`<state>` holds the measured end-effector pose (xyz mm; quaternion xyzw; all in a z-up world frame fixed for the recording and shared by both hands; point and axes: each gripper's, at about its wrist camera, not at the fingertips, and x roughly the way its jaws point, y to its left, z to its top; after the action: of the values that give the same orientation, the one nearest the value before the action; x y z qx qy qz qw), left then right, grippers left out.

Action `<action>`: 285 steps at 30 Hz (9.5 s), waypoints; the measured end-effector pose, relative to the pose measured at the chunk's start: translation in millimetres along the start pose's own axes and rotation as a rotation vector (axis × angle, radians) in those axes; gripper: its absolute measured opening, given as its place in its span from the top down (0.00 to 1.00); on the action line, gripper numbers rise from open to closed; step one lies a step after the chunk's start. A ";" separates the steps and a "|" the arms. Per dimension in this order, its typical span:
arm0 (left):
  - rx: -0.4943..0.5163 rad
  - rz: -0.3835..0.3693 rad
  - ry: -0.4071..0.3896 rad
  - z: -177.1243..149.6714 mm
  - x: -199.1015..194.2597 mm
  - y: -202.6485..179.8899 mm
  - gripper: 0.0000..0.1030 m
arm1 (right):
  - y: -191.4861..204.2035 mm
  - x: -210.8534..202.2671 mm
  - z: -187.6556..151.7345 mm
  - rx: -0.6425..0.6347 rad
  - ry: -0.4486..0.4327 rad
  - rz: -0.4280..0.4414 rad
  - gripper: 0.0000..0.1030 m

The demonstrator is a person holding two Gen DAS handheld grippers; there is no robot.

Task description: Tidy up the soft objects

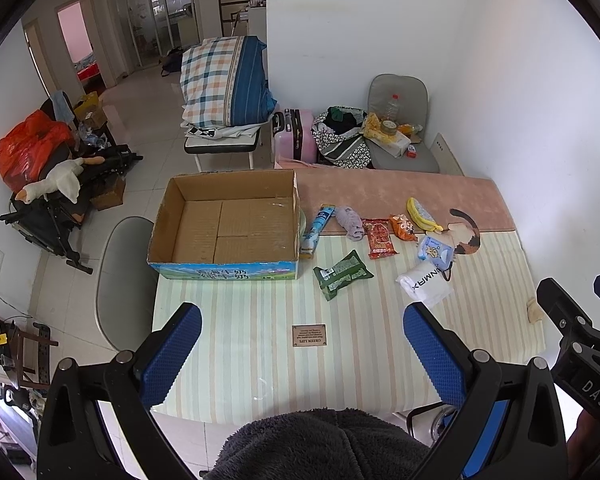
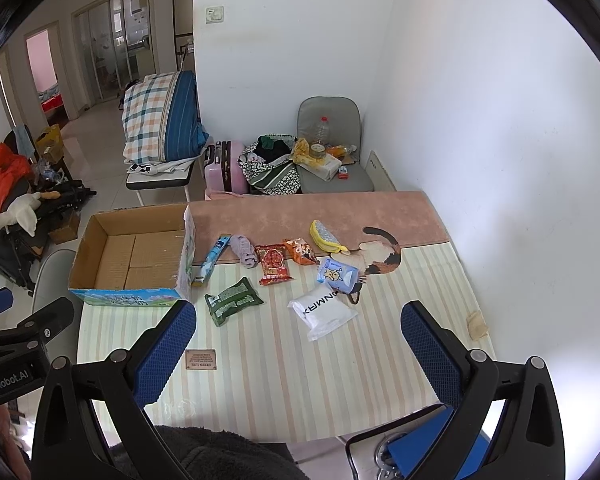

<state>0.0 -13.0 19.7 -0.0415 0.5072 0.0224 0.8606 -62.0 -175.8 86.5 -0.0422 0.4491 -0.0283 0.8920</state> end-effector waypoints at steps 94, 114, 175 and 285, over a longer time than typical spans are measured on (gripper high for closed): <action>-0.084 0.027 0.426 122.7 317.4 139.4 0.68 | 154.4 393.7 69.8 -0.010 0.558 0.415 0.31; -0.130 -0.088 0.820 140.2 522.9 258.6 0.68 | 369.1 557.1 70.8 -0.025 0.697 0.290 0.30; 0.026 0.067 0.171 88.7 228.6 210.8 0.01 | 265.7 322.8 25.6 -0.037 0.412 0.303 0.00; -0.080 0.157 0.612 121.2 509.0 305.9 0.59 | 346.7 528.6 -27.5 -0.063 0.821 0.260 0.60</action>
<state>327.5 301.2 -382.1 -0.0409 0.7428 0.0953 0.6614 234.8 121.0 -387.0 0.0024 0.7689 0.0837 0.6338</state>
